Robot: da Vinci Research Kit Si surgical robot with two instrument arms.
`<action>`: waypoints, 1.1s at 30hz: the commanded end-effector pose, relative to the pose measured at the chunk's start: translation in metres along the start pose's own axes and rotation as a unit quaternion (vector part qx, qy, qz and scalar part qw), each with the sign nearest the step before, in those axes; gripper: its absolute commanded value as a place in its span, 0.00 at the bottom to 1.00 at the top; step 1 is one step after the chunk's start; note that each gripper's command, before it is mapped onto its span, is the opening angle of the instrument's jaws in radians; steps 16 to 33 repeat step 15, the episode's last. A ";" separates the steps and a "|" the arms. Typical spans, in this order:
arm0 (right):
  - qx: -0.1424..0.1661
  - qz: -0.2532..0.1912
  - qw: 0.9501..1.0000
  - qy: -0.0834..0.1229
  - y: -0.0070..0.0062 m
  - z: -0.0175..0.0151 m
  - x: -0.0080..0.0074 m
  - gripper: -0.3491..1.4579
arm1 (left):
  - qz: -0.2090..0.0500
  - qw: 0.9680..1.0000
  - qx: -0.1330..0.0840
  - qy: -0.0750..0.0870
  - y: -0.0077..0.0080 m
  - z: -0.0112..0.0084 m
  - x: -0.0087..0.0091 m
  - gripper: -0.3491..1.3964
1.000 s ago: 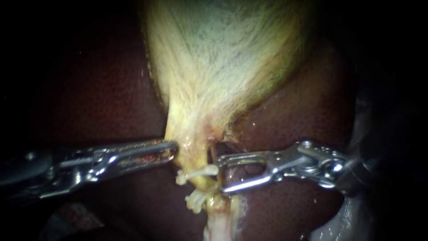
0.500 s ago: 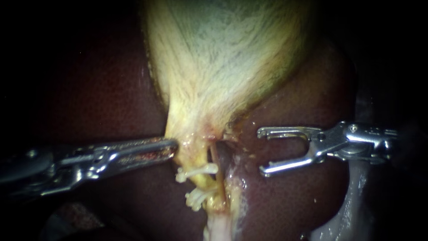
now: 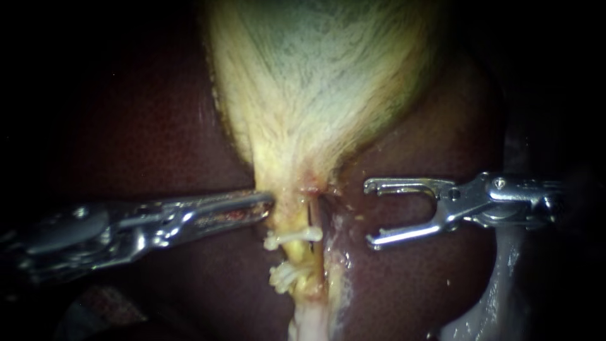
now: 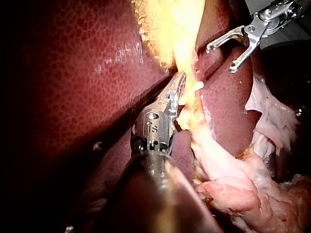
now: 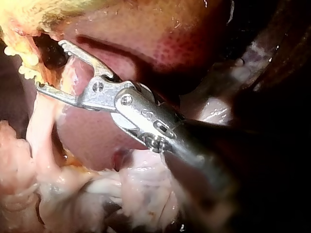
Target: Going back third clip left tube
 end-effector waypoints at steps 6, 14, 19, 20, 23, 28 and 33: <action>0.000 0.000 1.000 0.000 -0.0001 0.0000 0.0000 0.52 | 0.002 1.000 0.001 0.004 -0.0001 0.0003 0.0004 0.02; 0.000 0.000 1.000 0.000 -0.0002 0.0000 0.0001 0.52 | 0.002 1.000 0.001 0.004 0.0000 0.0003 0.0004 0.02; 0.000 0.000 1.000 0.000 -0.0002 0.0000 0.0001 0.52 | 0.002 1.000 0.001 0.004 0.0000 0.0003 0.0004 0.02; 0.000 0.000 1.000 0.000 -0.0002 0.0000 0.0001 0.52 | 0.002 1.000 0.001 0.004 0.0000 0.0003 0.0004 0.02; 0.000 0.000 1.000 0.000 -0.0002 0.0000 0.0001 0.52 | 0.002 1.000 0.001 0.004 0.0000 0.0003 0.0004 0.02; 0.000 0.000 1.000 0.000 -0.0002 0.0000 0.0001 0.52 | 0.002 1.000 0.001 0.004 0.0000 0.0003 0.0004 0.02; 0.000 0.000 1.000 0.000 -0.0002 0.0000 0.0001 0.52 | 0.002 1.000 0.001 0.004 0.0000 0.0003 0.0004 0.02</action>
